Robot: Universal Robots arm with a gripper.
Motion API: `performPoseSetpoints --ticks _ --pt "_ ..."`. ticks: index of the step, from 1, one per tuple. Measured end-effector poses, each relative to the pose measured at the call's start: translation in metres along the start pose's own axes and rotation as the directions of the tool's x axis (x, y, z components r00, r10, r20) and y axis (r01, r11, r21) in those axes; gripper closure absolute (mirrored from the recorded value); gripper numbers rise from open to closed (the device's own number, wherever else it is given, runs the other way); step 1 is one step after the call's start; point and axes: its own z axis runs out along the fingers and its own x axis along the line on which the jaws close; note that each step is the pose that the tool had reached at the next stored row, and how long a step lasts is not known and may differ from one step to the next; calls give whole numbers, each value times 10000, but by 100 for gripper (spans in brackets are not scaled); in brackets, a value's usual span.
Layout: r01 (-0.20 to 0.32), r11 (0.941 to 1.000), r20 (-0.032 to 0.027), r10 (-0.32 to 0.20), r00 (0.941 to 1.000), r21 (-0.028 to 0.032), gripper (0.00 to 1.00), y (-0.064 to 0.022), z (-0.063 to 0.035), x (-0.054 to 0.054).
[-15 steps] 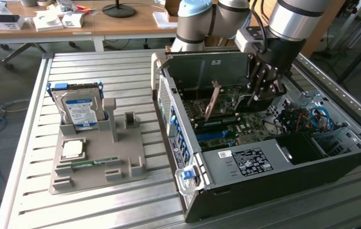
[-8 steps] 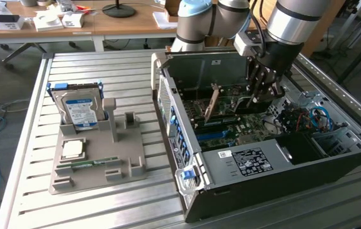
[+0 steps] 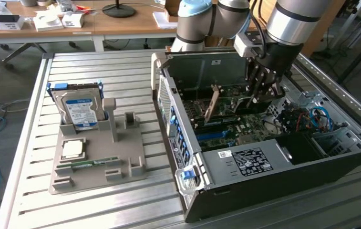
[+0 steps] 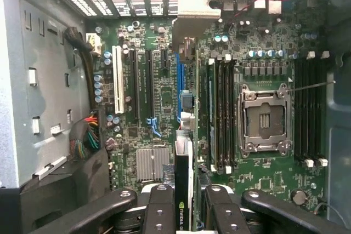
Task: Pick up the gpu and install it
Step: 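Insert the gpu into the slot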
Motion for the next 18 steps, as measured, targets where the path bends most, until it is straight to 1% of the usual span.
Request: performPoseSetpoints --ticks 3,7,14,18 --pt "58 10000 -7 -58 10000 -3 74 8 1 -12" --pt "76 10000 -7 -76 10000 0 74 44 9 -18" --pt "208 9998 -5 -208 9998 37 74 57 67 -15" --pt "390 9992 -6 -390 9992 43 74 60 101 -13"
